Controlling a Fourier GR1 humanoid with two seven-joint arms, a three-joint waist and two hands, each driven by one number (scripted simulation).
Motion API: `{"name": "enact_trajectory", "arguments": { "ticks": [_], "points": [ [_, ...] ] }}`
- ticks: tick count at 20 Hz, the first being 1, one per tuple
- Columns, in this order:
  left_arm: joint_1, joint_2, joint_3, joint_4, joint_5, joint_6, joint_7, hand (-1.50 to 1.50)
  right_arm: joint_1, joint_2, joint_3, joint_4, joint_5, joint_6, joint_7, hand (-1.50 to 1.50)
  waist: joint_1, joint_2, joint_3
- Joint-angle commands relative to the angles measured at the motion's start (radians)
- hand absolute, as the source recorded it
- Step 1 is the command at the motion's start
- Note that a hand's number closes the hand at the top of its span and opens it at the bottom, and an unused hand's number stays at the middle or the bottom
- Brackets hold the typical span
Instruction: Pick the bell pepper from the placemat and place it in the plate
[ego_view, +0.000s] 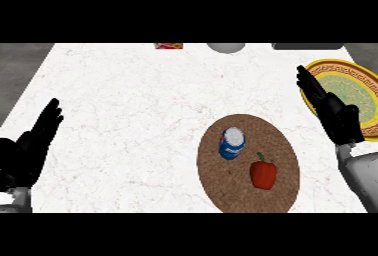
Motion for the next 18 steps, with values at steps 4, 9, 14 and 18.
{"name": "enact_trajectory", "arguments": {
  "ticks": [4, 9, 14, 18],
  "points": [
    [-0.058, -0.042, 0.017, 0.012, 0.026, -0.011, 0.014, 0.00, 0.038, -0.007, -0.114, 0.005, -0.203, 0.250, -0.144, 1.50, -0.009, 0.047, -0.007],
    [-0.068, -0.082, 0.014, 0.080, 0.059, -0.020, 0.013, 0.00, 0.123, -0.045, -0.151, -0.002, 0.070, -0.082, -0.251, -1.50, -0.057, 0.044, -0.007],
    [-0.120, -0.119, 0.004, 0.142, 0.061, -0.042, -0.010, 0.00, 0.348, 0.066, -0.125, 0.111, 0.016, 0.090, -0.656, -1.50, -0.021, 0.049, -0.007],
    [-0.165, -0.137, -0.005, 0.162, 0.035, -0.041, 0.011, 0.00, 0.352, -0.013, -0.063, 0.056, 0.157, 0.093, -0.602, -1.50, -0.014, 0.045, -0.009]
  ]
}}
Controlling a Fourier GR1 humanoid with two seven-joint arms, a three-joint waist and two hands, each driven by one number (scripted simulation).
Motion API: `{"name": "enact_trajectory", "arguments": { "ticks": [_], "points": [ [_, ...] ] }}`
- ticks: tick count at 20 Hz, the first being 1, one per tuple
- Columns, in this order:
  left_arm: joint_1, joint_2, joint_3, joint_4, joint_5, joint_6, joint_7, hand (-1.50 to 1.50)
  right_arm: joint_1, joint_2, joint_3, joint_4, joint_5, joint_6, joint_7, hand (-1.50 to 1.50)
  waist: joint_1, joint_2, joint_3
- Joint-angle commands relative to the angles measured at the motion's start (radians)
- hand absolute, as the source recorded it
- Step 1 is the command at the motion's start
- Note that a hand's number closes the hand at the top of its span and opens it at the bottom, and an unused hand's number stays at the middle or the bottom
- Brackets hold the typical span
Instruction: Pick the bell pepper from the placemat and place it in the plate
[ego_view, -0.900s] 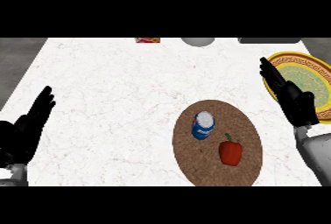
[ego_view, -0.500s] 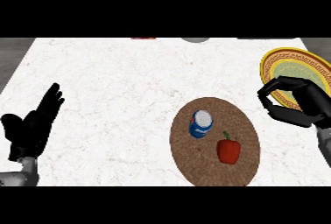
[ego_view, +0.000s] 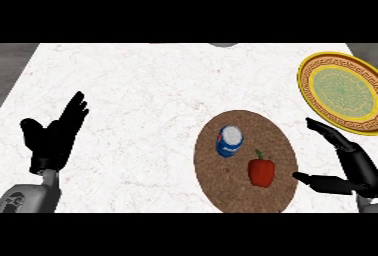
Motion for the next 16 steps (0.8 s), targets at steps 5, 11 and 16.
{"name": "enact_trajectory", "arguments": {
  "ticks": [5, 11, 16],
  "points": [
    [-0.050, 0.009, 0.036, 0.051, 0.005, -0.048, 0.029, 0.00, 0.068, -0.092, 0.047, -0.164, 0.163, -0.003, 0.135, -1.50, 0.009, -0.001, -0.001],
    [-0.045, 0.001, 0.070, 0.065, 0.004, -0.076, 0.000, 0.00, 0.095, -0.082, 0.087, -0.273, 0.273, 0.016, 0.263, -1.50, 0.013, -0.002, -0.001],
    [-0.035, -0.049, 0.027, 0.020, -0.051, -0.018, 0.026, 0.00, 0.034, -0.132, 0.111, -0.333, 0.306, 0.129, 0.463, -1.50, 0.017, -0.002, -0.001]
  ]
}}
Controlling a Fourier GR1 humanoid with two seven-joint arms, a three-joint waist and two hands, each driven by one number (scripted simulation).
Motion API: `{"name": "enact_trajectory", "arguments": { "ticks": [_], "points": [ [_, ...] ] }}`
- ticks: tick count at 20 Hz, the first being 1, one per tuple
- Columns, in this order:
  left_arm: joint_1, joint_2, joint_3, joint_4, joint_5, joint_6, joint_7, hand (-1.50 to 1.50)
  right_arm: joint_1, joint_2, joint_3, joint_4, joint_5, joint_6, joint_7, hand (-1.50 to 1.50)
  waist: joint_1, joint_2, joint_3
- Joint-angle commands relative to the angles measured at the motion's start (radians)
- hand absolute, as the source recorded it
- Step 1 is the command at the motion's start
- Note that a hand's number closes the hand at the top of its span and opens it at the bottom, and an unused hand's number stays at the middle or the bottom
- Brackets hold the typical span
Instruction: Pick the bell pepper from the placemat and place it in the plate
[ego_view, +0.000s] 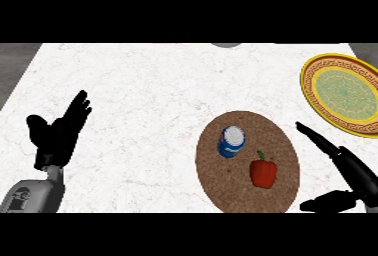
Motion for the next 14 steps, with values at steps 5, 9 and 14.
{"name": "enact_trajectory", "arguments": {
  "ticks": [5, 9, 14],
  "points": [
    [-0.001, -0.004, 0.020, -0.007, 0.001, -0.029, -0.010, 0.00, -0.062, 0.004, 0.092, -0.050, 0.203, 0.041, 0.234, -1.50, 0.007, 0.001, 0.000],
    [-0.044, -0.038, 0.005, 0.049, -0.045, -0.002, -0.007, 0.00, -0.034, 0.062, 0.153, -0.116, 0.299, 0.041, 0.344, -1.50, -0.001, 0.001, 0.000],
    [0.011, -0.023, 0.021, -0.053, -0.035, -0.043, 0.041, 0.00, -0.097, 0.091, 0.136, -0.029, 0.348, 0.147, 0.349, -1.50, 0.004, 0.001, 0.001]
  ]
}}
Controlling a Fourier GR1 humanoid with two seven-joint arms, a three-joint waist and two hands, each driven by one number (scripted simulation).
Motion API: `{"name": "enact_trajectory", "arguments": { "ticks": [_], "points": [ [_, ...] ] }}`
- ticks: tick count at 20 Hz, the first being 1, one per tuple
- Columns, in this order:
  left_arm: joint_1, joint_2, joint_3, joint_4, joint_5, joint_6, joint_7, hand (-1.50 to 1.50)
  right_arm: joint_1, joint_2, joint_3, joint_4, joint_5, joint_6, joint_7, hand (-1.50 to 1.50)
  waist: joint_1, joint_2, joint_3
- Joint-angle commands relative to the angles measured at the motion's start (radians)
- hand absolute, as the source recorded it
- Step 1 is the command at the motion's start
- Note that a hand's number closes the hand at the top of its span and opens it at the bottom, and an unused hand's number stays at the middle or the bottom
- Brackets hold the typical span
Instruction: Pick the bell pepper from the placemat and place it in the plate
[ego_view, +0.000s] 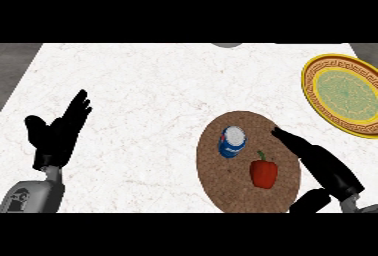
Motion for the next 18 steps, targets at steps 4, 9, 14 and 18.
{"name": "enact_trajectory", "arguments": {
  "ticks": [4, 9, 14, 18],
  "points": [
    [-0.051, -0.011, 0.040, 0.056, -0.020, -0.020, -0.001, 0.00, -0.068, 0.100, 0.014, 0.024, 0.087, 0.117, 0.097, -1.50, -0.002, 0.001, 0.000],
    [0.032, -0.077, -0.008, -0.045, -0.078, 0.020, 0.011, 0.00, -0.083, 0.129, -0.038, 0.090, 0.156, 0.143, 0.059, -1.50, -0.001, 0.000, 0.000],
    [0.004, -0.096, 0.005, 0.052, -0.109, 0.019, -0.046, 0.00, -0.133, 0.205, -0.034, 0.137, 0.218, 0.164, 0.105, -1.50, -0.001, 0.001, 0.000],
    [-0.016, -0.068, 0.065, 0.023, -0.060, -0.044, -0.002, 0.00, -0.094, 0.226, -0.050, 0.134, 0.287, 0.178, 0.065, -1.50, -0.002, 0.000, 0.000]
  ]
}}
